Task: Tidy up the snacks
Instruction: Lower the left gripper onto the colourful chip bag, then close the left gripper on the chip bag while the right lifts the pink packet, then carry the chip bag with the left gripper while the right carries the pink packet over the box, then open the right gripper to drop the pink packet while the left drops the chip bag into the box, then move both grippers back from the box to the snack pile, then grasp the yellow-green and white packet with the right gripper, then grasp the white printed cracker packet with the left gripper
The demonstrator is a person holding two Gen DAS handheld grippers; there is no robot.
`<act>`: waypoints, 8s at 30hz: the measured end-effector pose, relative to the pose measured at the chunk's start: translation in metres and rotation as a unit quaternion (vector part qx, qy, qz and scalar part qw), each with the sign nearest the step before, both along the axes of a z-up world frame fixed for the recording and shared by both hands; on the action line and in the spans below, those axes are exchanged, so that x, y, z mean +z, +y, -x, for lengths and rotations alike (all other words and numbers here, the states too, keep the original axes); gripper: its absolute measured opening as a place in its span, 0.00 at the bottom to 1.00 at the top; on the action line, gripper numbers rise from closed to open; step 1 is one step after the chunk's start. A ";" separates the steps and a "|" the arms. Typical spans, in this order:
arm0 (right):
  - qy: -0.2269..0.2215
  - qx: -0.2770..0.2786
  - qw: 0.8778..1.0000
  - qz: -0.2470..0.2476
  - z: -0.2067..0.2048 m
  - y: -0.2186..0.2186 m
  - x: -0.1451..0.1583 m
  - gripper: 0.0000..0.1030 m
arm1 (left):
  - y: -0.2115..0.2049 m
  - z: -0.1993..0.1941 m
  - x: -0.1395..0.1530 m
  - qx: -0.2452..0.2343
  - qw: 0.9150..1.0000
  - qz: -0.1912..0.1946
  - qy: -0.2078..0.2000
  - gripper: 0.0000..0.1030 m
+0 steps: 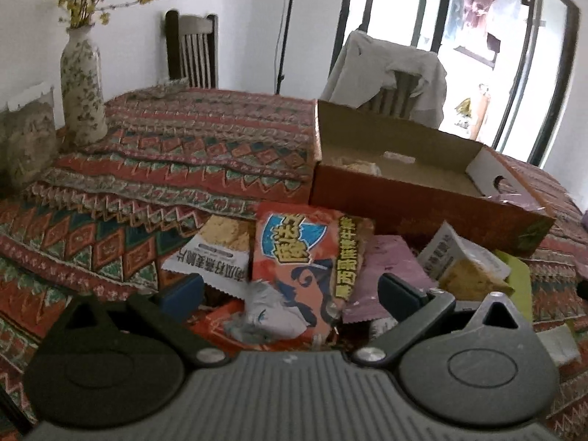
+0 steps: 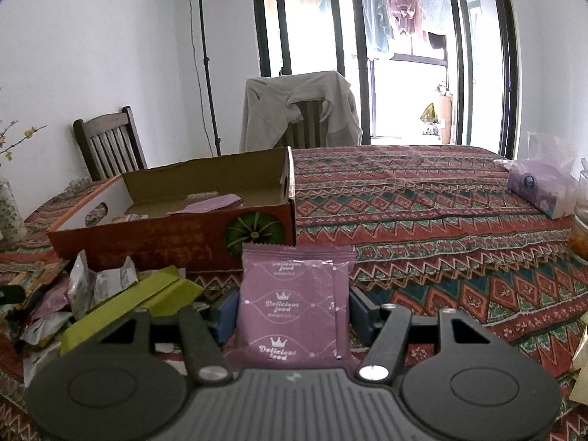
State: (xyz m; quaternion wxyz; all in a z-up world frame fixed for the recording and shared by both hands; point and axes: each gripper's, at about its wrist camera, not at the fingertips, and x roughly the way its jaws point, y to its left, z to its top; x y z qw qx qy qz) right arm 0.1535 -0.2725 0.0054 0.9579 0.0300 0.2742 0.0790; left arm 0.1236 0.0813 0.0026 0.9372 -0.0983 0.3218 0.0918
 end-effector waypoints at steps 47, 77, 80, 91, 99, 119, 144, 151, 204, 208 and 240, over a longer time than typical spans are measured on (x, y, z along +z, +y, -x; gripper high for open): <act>-0.105 0.058 0.993 -0.023 -0.066 0.051 0.067 0.59 | -0.050 -0.055 0.090 -0.059 0.988 0.007 -0.141 0.45; -0.021 0.063 0.998 -0.020 -0.158 0.102 0.010 0.69 | -0.062 -0.153 0.017 -0.038 0.996 0.015 -0.080 0.62; -0.020 0.060 0.998 -0.029 -0.159 0.098 0.011 0.83 | -0.061 -0.147 0.022 -0.024 0.995 0.010 -0.099 0.83; -0.028 0.049 0.998 -0.038 -0.156 0.091 0.013 1.00 | -0.058 -0.138 0.031 -0.005 0.992 0.011 -0.127 1.00; -0.051 0.053 0.997 -0.031 -0.142 0.091 0.030 1.00 | -0.060 -0.125 0.054 -0.007 0.989 0.023 -0.143 1.00; -0.047 0.060 0.997 -0.010 -0.056 0.065 0.049 1.00 | -0.031 -0.028 0.074 -0.011 0.990 0.005 -0.143 1.00; 0.020 0.067 0.997 0.012 0.059 0.019 -0.001 1.00 | -0.022 0.086 0.028 -0.025 0.995 0.016 -0.095 1.00; 0.033 0.084 0.996 0.029 0.072 0.021 -0.010 1.00 | -0.028 0.098 0.029 -0.033 0.995 0.013 -0.096 1.00; 0.054 0.119 0.991 0.013 0.034 0.016 -0.024 0.35 | 0.002 0.102 0.008 0.023 0.998 0.038 -0.049 1.00; 0.054 0.109 0.992 0.014 0.030 0.020 -0.026 0.35 | 0.003 0.101 0.008 0.023 0.998 0.036 -0.049 1.00; -0.026 0.059 0.998 0.013 0.014 0.011 -0.005 0.33 | 0.052 -0.021 -0.015 0.021 0.998 -0.034 0.042 1.00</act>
